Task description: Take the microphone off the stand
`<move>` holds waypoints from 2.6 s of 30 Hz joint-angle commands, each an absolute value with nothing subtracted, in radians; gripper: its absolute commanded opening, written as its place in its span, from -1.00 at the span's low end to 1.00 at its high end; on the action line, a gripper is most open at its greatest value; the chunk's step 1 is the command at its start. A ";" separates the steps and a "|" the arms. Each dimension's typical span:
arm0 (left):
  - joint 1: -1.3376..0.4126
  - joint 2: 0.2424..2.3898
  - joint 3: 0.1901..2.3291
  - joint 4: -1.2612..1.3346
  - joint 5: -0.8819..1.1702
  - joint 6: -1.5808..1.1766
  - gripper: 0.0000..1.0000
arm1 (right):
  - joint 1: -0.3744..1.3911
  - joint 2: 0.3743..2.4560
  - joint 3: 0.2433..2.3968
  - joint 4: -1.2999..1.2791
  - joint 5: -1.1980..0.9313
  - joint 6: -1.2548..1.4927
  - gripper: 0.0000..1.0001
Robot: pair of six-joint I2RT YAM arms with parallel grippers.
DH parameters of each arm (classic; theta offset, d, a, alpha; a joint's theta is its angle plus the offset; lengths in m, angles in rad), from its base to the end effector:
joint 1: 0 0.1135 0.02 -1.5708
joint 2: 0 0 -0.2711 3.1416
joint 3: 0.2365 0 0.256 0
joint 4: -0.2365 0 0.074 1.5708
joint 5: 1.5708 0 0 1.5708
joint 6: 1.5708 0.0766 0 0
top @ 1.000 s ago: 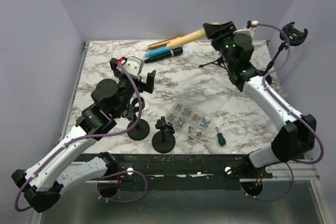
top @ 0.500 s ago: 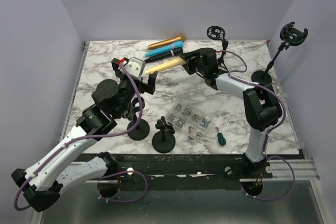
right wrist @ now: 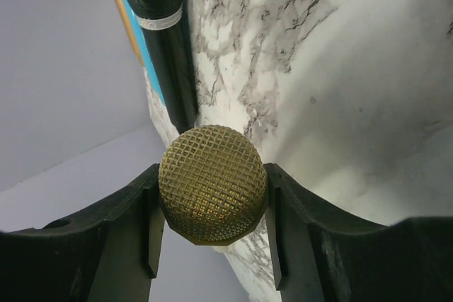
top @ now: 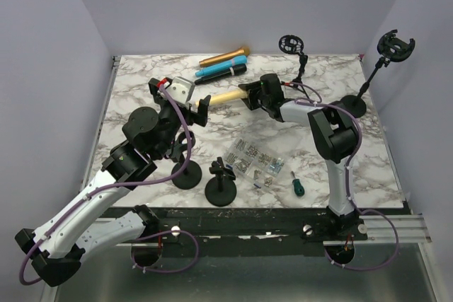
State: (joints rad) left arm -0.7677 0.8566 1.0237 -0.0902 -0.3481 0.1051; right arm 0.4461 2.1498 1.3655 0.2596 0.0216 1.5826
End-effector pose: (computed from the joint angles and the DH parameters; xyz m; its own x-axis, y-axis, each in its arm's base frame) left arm 0.1789 -0.1364 0.4301 0.0978 0.0427 -0.9943 0.4001 0.9131 0.0785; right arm 0.4673 0.2217 0.1317 -0.4091 0.9125 -0.0006 0.4568 0.2054 0.8655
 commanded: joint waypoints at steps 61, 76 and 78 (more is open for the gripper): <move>-0.765 0.833 1.010 -0.055 -0.360 0.114 0.97 | 0.457 2.124 1.347 0.253 0.049 1.307 0.41; -0.769 0.819 1.016 -0.070 -0.330 0.087 0.97 | 0.425 1.557 1.062 0.054 0.223 0.701 0.76; -0.771 0.817 1.017 -0.071 -0.337 0.089 0.97 | 0.382 1.473 1.040 0.027 0.287 0.678 0.78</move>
State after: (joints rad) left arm -0.7681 0.8341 1.0222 -0.0837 -0.3473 0.1001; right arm 0.4393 1.5936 1.0908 0.1322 0.1135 0.8127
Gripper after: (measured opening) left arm 0.980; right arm 0.882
